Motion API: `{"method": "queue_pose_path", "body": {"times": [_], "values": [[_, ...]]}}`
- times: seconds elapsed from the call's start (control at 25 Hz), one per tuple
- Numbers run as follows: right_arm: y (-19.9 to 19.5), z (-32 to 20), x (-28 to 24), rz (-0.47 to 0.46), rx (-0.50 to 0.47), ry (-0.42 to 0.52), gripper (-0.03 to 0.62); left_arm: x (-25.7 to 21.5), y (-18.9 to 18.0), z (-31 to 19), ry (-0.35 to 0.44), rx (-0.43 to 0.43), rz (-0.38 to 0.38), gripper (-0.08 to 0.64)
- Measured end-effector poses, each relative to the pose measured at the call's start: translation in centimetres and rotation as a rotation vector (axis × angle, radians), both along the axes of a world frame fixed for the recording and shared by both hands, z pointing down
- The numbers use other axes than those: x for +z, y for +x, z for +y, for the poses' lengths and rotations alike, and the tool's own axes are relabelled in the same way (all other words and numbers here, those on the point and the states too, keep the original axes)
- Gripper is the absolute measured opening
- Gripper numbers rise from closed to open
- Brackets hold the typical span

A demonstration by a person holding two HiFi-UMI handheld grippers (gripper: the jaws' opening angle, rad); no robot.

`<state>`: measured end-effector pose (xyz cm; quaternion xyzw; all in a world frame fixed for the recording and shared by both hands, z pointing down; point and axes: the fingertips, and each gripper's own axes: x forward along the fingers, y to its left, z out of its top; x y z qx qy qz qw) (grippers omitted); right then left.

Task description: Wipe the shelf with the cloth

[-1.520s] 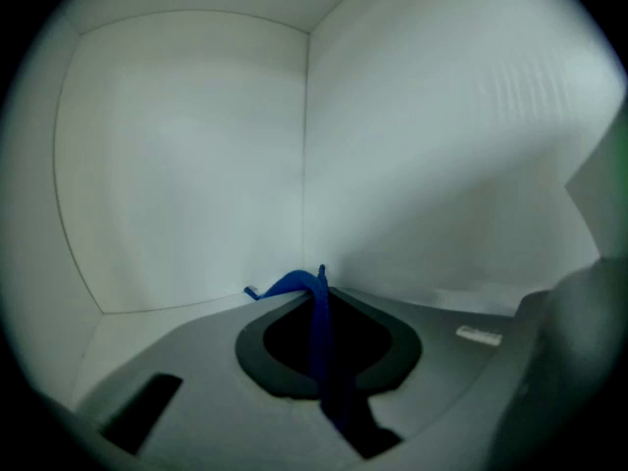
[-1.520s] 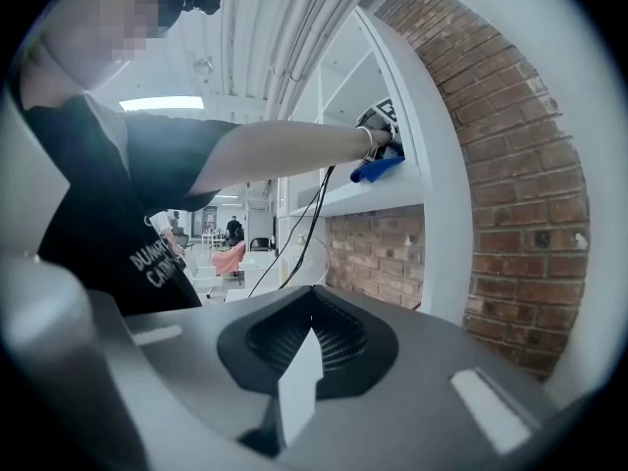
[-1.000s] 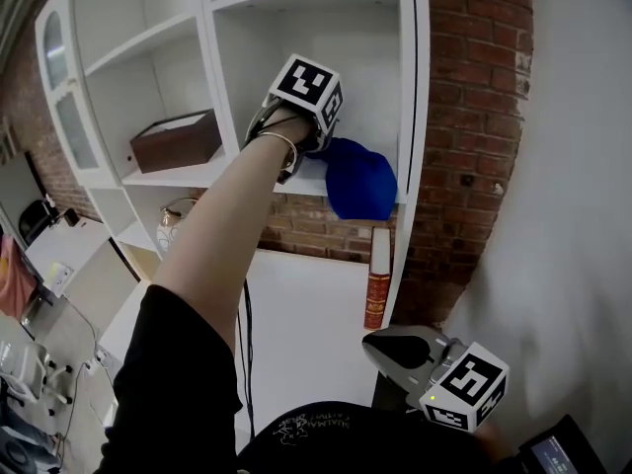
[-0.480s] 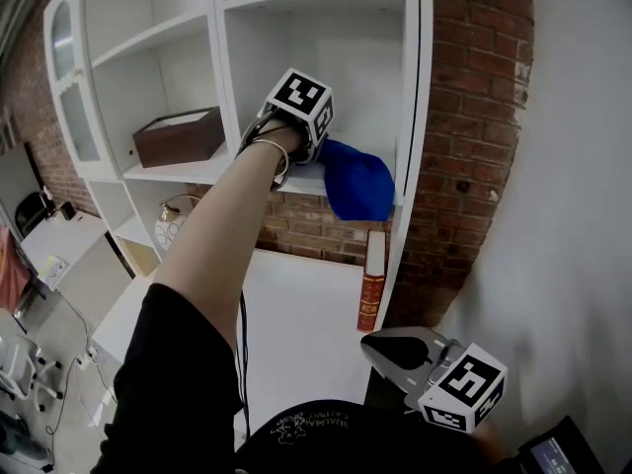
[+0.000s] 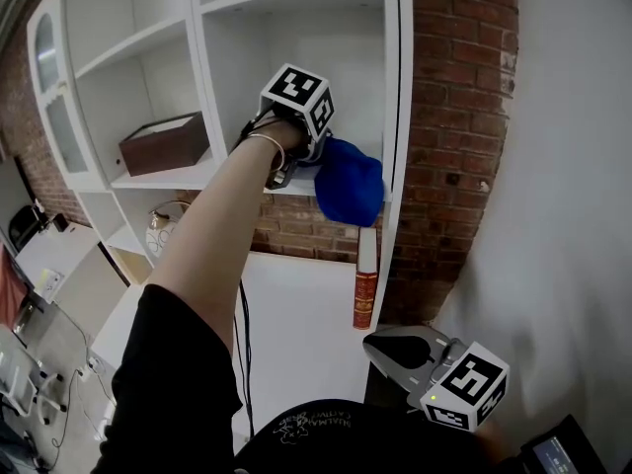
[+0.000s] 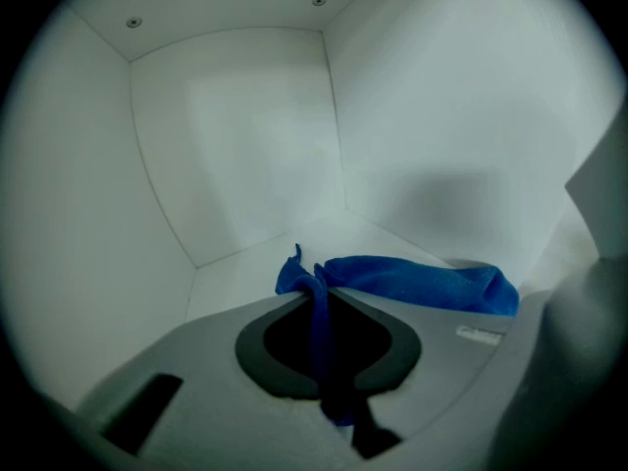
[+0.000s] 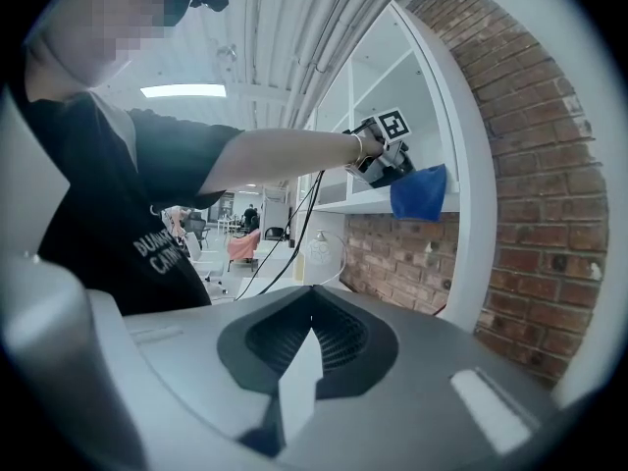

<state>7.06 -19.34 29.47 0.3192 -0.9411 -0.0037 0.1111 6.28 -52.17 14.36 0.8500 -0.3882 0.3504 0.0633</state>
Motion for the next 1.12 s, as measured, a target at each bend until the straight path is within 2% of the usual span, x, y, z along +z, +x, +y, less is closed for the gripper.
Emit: {"method": "queue_pose_path", "body": {"times": [0.64, 0.8, 0.96, 1.04, 1.12], "values": [[2.1, 0.2, 0.9, -0.028, 0.099, -0.024, 0.009, 0.3, 8.7, 2.5, -0.068, 0.242, -0.016, 0.020], [2.4, 0.1, 0.8, -0.033, 0.115, -0.026, 0.009, 0.2, 9.2, 2.6, -0.038, 0.239, -0.029, 0.018], [1.0, 0.4, 0.9, -0.006, 0.076, -0.021, 0.009, -0.1, 7.7, 2.3, 0.047, 0.215, -0.075, 0.021], [0.2, 0.5, 0.7, 0.005, 0.045, -0.016, 0.009, -0.7, 5.4, 1.5, 0.086, 0.164, -0.079, 0.021], [-0.6, 0.6, 0.6, 0.011, 0.018, -0.010, 0.009, -1.6, 2.0, 0.2, 0.126, 0.070, -0.065, 0.021]]}}
